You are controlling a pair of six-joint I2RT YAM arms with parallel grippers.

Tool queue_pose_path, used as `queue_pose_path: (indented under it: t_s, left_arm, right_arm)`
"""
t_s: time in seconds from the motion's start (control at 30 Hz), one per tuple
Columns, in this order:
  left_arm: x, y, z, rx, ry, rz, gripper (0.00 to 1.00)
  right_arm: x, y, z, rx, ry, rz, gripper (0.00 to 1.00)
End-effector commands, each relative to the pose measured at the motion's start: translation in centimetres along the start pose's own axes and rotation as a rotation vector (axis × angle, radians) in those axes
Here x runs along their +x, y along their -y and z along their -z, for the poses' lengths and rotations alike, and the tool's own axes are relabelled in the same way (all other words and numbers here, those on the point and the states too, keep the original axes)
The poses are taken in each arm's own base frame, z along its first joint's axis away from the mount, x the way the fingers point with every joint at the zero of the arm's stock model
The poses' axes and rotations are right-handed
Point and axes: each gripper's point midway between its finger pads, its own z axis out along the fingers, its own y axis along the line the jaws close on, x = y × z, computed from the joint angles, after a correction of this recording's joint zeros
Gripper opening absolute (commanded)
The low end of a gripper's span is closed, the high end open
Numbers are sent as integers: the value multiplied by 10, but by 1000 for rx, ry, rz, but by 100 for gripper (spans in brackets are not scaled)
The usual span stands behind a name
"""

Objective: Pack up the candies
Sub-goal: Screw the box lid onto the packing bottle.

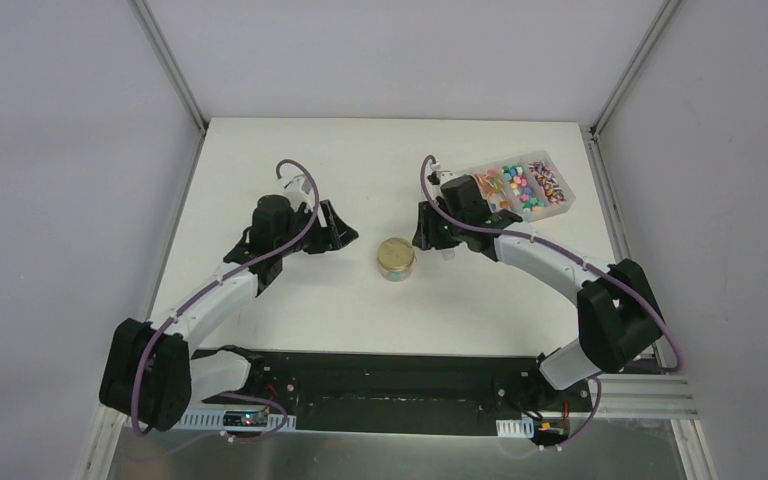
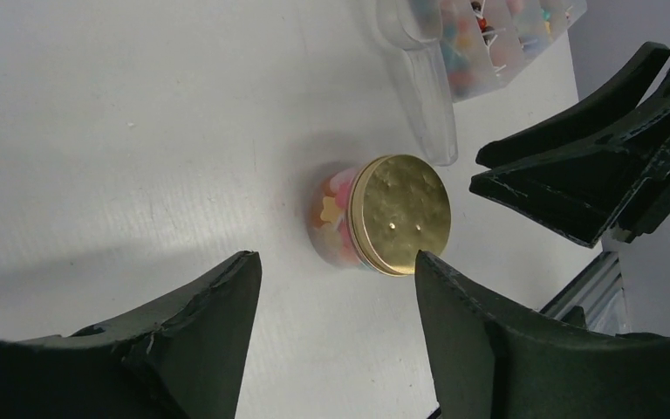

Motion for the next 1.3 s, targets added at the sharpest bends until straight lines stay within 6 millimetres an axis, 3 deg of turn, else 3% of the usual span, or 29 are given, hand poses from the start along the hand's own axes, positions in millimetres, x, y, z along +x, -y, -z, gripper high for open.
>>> queue_pose_path:
  t_s: [0.0, 0.2, 0.53, 0.97, 1.13, 1.27]
  left_arm:
    - [-7, 31, -13, 150, -5, -1, 65]
    - [21, 34, -36, 203, -120, -4, 60]
    - [40, 24, -53, 195, -182, -1, 56]
    - [48, 23, -64, 212, -217, 15, 51]
    - [61, 16, -70, 188, -257, 28, 49]
    - [84, 8, -73, 136, -311, 37, 42]
  right_arm:
    - [-14, -29, 2, -172, 22, 17, 45]
    - [-4, -29, -9, -185, -30, 12, 41]
    - [15, -24, -18, -183, -81, -25, 27]
    - [28, -18, -20, -166, -100, -40, 25]
    - [45, -12, -23, -161, -122, -50, 25]
    - [59, -4, -24, -139, -123, -53, 25]
